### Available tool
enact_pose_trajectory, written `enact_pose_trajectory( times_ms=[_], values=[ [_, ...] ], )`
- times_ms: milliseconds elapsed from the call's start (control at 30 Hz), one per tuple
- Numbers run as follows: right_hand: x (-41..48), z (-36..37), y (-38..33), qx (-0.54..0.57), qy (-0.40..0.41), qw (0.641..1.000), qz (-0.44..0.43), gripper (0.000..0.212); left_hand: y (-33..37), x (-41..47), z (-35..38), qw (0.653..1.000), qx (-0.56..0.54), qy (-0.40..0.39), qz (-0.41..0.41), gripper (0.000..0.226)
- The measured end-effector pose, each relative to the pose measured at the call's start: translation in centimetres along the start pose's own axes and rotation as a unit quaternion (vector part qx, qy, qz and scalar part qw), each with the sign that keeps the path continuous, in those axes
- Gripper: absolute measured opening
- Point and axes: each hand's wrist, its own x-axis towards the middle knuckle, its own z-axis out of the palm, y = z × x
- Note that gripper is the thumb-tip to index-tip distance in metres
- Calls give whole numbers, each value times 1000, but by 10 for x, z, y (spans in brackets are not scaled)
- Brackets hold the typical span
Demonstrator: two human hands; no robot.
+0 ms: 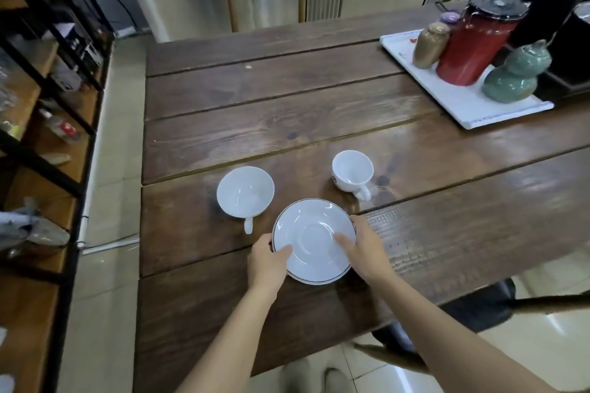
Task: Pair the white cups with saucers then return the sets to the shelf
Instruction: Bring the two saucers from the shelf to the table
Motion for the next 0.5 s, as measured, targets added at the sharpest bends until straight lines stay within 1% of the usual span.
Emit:
enact_pose_trajectory(
  times_ms=[100,200,300,333,400,500],
  values=[
    [2,1,3,-25,-5,1000,-14,36,1,-1,1,998,49,16,22,15],
    [4,4,5,-43,-11,999,-6,45,1,-4,4,995,82,38,36,18],
    [3,3,5,-40,5,999,-4,47,3,-6,4,983,171,55,44,28],
    [2,4,5,-39,15,999,-5,45,3,-7,3,979,192,61,39,36],
    [1,4,5,-30,33,999,-2,39,6,-9,2,977,201,71,22,46],
    [5,5,4,-26,45,998,27,30,7,-12,4,974,216,65,19,40]
  ],
)
